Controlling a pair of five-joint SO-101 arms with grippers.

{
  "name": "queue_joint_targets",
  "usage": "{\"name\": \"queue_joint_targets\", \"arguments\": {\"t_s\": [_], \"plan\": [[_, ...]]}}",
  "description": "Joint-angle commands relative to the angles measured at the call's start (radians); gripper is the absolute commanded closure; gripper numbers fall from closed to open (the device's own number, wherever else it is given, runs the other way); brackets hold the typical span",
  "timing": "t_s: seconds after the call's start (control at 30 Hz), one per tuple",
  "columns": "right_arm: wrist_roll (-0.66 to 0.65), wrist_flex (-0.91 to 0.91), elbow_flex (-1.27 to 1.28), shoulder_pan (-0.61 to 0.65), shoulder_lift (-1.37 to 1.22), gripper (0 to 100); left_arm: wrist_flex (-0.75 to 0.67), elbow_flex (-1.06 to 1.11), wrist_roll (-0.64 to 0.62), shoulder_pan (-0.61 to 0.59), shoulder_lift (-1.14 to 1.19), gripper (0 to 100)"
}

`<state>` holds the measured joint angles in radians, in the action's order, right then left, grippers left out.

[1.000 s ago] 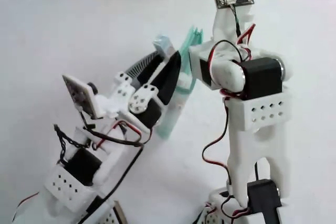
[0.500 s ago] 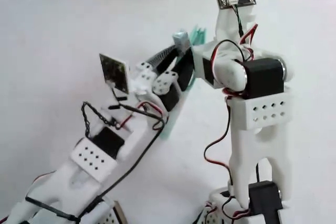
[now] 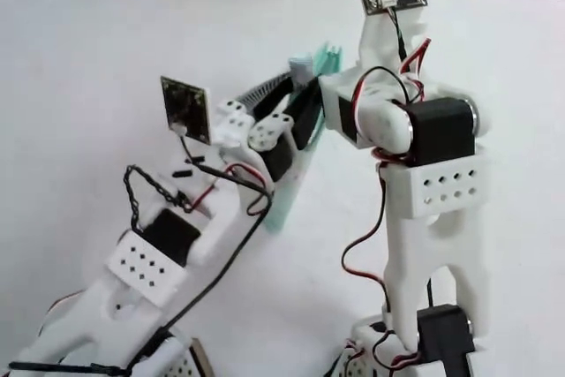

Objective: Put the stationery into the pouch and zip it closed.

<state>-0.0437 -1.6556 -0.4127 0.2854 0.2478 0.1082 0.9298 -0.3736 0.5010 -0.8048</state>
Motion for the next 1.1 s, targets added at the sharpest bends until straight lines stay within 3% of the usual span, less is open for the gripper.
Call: {"name": "queue_joint_targets", "arguments": {"t_s": [0.0,0.23,0.37,0.57,0.7,0.9,1.07], "plan": [[-0.012,0.013,-0.005,-0.016,0.012,97.9,0.117,-0.074,-0.003,0.001,-0.007,86],[-0.012,0.099,0.095,-0.015,0.013,97.8,0.149,-0.097,-0.003,-0.002,-0.025,86],[-0.012,0.116,0.109,-0.016,0.019,97.8,0.252,-0.123,0.006,-0.015,-0.148,86],[-0.012,0.119,0.112,-0.010,0.013,97.8,0.512,-0.206,0.267,-0.024,-0.438,85],[-0.012,0.119,0.114,-0.008,0.021,97.8,0.652,-0.110,0.281,-0.010,-0.479,80],[-0.012,0.114,0.114,-0.008,0.021,97.8,0.503,0.153,0.399,0.090,-0.412,76],[-0.012,0.113,0.114,-0.008,0.018,97.8,0.361,0.258,0.404,0.021,-0.372,78]]}}
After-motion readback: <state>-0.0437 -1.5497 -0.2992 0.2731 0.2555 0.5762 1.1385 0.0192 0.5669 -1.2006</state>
